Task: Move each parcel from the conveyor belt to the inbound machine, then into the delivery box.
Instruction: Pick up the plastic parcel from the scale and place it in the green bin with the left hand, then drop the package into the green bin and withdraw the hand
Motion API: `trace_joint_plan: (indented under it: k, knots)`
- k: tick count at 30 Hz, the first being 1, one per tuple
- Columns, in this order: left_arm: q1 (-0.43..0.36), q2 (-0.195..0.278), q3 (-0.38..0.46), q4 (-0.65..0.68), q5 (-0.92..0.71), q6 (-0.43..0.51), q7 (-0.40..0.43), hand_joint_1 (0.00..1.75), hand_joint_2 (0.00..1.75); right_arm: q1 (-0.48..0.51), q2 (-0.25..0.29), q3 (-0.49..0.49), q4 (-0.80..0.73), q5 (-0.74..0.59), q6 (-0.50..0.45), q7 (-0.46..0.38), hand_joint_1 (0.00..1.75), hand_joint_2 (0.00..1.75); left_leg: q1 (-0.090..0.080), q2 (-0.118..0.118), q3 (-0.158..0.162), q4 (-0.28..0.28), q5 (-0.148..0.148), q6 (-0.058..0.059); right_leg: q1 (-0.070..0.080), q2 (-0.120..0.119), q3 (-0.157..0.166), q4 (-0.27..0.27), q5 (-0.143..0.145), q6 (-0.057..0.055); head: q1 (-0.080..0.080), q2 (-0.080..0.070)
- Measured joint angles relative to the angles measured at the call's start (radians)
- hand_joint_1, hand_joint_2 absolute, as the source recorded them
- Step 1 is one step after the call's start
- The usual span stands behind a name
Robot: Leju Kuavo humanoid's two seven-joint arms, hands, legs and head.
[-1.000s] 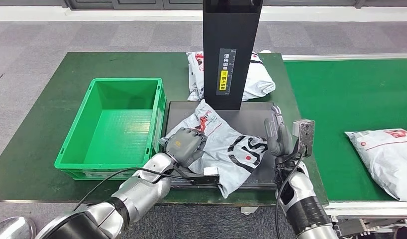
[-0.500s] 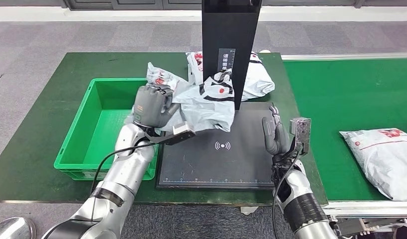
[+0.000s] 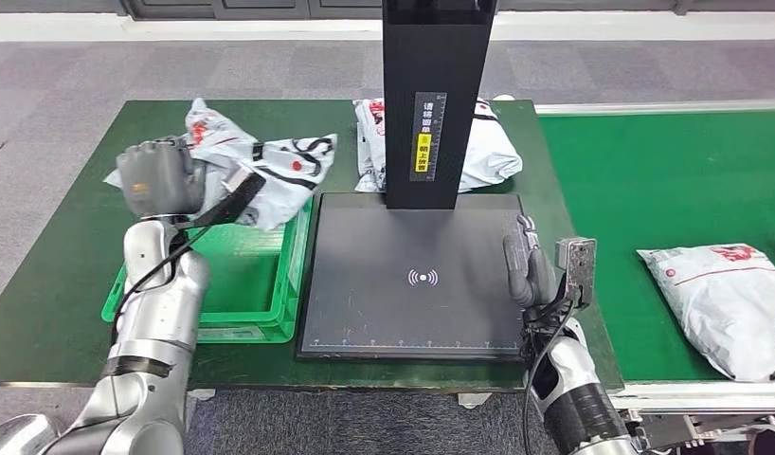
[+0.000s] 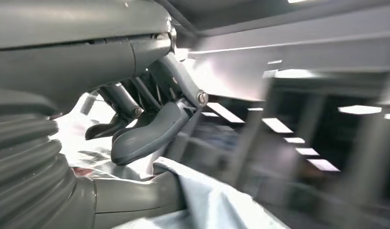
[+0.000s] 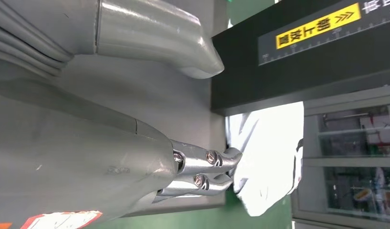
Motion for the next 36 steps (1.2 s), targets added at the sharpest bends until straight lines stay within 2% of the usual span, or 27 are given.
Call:
trace_joint_plan:
  k: [5,6,9,10,12,15,18,20,25,30,32,36]
  knots:
    - [0.007,0.103,-0.088,0.092,0.002,0.0,0.141,1.75,1.75,0.03,-0.005,-0.01,-0.045,-0.003,-0.003,0.017,0.0,0.0,0.0,-0.001,0.0,0.0,0.0,-0.001,0.0,0.0,0.0,0.0,0.0,0.0,0.0,0.0]
    - [0.007,0.118,-0.111,0.116,0.002,0.0,0.161,1.67,1.75,0.035,-0.007,-0.011,-0.052,-0.004,-0.004,0.02,0.0,0.0,0.0,0.0,0.0,0.0,0.0,-0.001,0.0,0.0,0.0,0.0,0.0,0.0,0.0,0.0]
    - [0.007,0.148,-0.161,0.209,0.004,0.0,0.188,0.36,1.75,0.05,-0.012,-0.015,-0.073,-0.008,-0.004,0.029,0.0,0.0,-0.001,0.0,-0.001,0.0,0.0,0.0,-0.001,0.0,0.0,0.0,0.0,0.0,0.0,0.0]
    - [0.006,0.153,-0.169,0.24,0.011,-0.001,0.176,0.0,1.75,0.055,-0.014,-0.018,-0.079,-0.009,-0.003,0.031,0.0,0.0,-0.001,-0.001,-0.001,0.0,0.0,0.0,-0.001,0.0,0.0,0.0,0.0,0.0,0.0,0.0]
    - [0.002,0.157,-0.175,0.304,0.048,-0.011,0.102,0.0,1.75,0.069,-0.019,-0.024,-0.095,-0.007,0.0,0.036,0.0,0.0,-0.001,-0.001,-0.001,0.0,0.0,0.0,-0.001,0.0,0.0,0.0,0.0,0.0,0.0,0.0]
    - [-0.002,0.156,-0.179,0.376,0.145,-0.041,-0.062,0.0,1.75,0.094,-0.025,-0.031,-0.123,0.004,0.01,0.048,0.0,0.0,-0.002,-0.002,0.0,0.0,0.0,0.0,-0.002,-0.001,0.001,0.0,-0.001,0.0,0.0,0.0]
    - [-0.007,0.152,-0.181,0.396,0.274,-0.07,-0.19,0.0,1.75,0.116,-0.029,-0.035,-0.147,0.017,0.018,0.055,0.0,0.0,-0.003,-0.004,0.004,-0.001,-0.001,0.001,-0.003,-0.003,0.005,-0.001,-0.002,0.0,0.0,0.0]
    - [-0.005,0.15,-0.181,0.396,0.355,-0.08,-0.245,0.0,1.75,0.127,-0.031,-0.035,-0.161,0.023,0.018,0.061,0.0,0.0,-0.003,-0.004,0.004,-0.001,-0.001,0.0,-0.002,-0.004,0.006,-0.001,-0.003,0.0,0.0,0.0]
    - [0.003,0.146,-0.181,0.385,0.465,-0.112,-0.311,0.0,1.75,0.142,-0.035,-0.041,-0.179,0.035,0.018,0.068,0.0,0.0,-0.002,-0.003,0.004,-0.001,0.002,-0.002,-0.001,-0.003,0.005,0.0,0.001,-0.002,0.0,0.0]
    - [0.03,0.146,-0.181,0.313,0.704,-0.25,-0.388,0.0,1.75,0.146,-0.042,-0.051,-0.18,0.06,0.024,0.082,0.0,0.0,-0.001,-0.003,0.004,-0.001,0.003,-0.003,-0.001,-0.003,0.005,0.0,0.001,-0.002,0.0,0.0]
    - [0.043,0.146,-0.181,0.278,0.768,-0.291,-0.397,0.0,1.75,0.148,-0.046,-0.051,-0.179,0.065,0.031,0.083,0.0,0.0,-0.001,-0.003,0.004,-0.001,0.003,-0.003,-0.001,-0.003,0.004,0.0,0.001,-0.002,0.0,0.0]
    - [0.058,0.146,-0.181,0.232,0.792,-0.307,-0.397,0.0,1.75,0.149,-0.053,-0.051,-0.177,0.069,0.035,0.083,0.0,0.0,-0.001,-0.003,0.003,-0.001,0.003,-0.003,-0.001,-0.002,0.004,0.0,0.001,-0.002,0.0,0.0]
